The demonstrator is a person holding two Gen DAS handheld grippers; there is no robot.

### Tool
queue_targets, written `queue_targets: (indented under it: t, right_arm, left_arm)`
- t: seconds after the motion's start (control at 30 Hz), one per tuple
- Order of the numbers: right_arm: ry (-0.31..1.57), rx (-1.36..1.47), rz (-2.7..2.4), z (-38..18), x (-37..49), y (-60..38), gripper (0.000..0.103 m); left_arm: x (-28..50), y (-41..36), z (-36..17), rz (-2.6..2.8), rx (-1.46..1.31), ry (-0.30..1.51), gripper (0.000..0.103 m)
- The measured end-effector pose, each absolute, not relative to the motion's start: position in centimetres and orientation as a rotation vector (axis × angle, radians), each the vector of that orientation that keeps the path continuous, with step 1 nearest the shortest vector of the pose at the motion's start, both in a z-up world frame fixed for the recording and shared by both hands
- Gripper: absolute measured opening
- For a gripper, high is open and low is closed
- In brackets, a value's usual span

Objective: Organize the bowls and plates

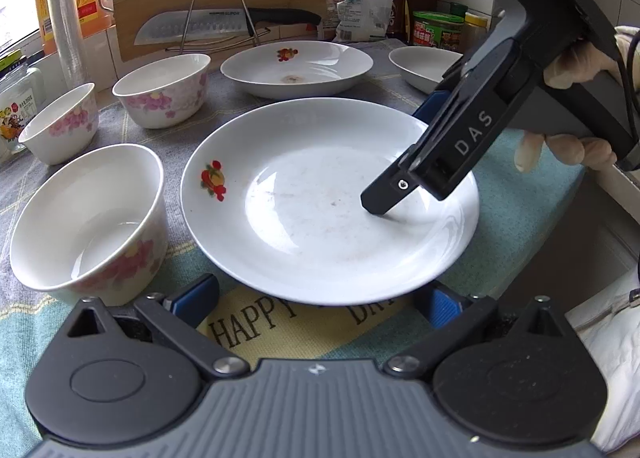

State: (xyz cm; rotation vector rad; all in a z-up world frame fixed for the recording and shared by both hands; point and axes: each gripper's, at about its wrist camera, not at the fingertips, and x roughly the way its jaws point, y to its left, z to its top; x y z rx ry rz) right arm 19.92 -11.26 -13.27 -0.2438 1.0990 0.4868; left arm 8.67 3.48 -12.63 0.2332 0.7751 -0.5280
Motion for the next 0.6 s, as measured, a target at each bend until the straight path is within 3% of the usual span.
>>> queue_targets:
  t: [0.6]
  right_arm:
    - [1.105, -0.220, 0.440, -13.4, 20.6, -9.6, 0.103]
  left_arm:
    - [8.6, 4.3, -12.9, -0.628, 0.252, 0.706, 0.102]
